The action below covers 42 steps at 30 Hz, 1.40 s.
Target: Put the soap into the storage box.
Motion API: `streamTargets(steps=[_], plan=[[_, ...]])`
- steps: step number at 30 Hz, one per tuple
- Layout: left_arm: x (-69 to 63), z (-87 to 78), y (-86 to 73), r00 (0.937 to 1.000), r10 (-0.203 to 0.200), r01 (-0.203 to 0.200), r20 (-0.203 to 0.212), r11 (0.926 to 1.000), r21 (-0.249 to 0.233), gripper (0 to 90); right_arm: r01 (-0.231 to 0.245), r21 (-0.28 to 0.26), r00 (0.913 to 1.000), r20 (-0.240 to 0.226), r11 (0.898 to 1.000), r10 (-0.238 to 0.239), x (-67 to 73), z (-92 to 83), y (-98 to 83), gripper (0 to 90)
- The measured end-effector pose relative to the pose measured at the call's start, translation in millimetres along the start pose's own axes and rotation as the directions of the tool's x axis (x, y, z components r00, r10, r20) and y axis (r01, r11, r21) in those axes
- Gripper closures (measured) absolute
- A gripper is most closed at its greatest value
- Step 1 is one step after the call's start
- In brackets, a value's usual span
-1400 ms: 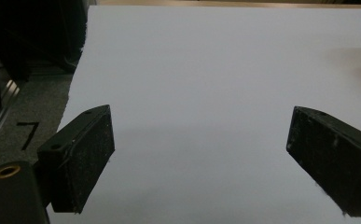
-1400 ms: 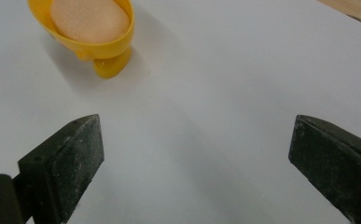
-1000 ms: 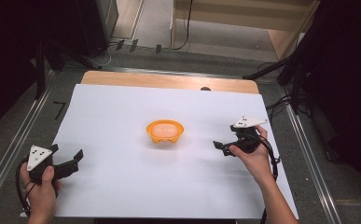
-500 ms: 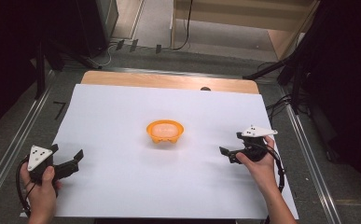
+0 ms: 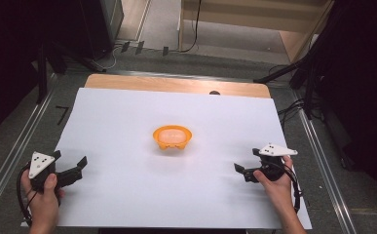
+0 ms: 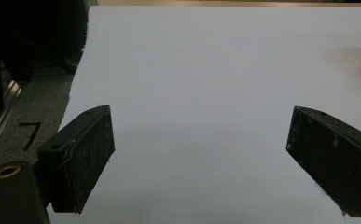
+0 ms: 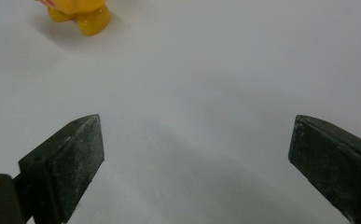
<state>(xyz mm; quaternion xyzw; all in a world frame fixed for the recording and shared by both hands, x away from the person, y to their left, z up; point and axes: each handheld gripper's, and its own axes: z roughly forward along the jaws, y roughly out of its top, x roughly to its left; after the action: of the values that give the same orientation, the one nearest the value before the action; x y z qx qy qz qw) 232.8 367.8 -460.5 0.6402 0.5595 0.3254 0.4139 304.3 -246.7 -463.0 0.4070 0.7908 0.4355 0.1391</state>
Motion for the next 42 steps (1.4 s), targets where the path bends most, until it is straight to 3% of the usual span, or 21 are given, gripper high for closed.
streamTargets(steps=[18,34,42], plan=[[0.6,-0.2,0.0,1.0,-0.002,0.002,0.002,1.0,0.0,8.3,-0.055,-0.019,0.9978,0.036,0.998,0.056,-6.0,-23.5,-41.1,2.4],[0.7,-0.5,0.0,1.0,-0.005,0.005,0.0,1.0,0.0,8.3,-0.099,-0.08,0.9872,0.117,0.992,0.108,-15.2,-56.3,-63.0,0.4],[0.6,-0.5,-0.1,1.0,-0.006,0.006,-0.001,1.0,-0.001,8.3,-0.116,-0.105,0.9746,0.18,0.988,0.133,-24.9,-72.6,-73.2,0.4]])
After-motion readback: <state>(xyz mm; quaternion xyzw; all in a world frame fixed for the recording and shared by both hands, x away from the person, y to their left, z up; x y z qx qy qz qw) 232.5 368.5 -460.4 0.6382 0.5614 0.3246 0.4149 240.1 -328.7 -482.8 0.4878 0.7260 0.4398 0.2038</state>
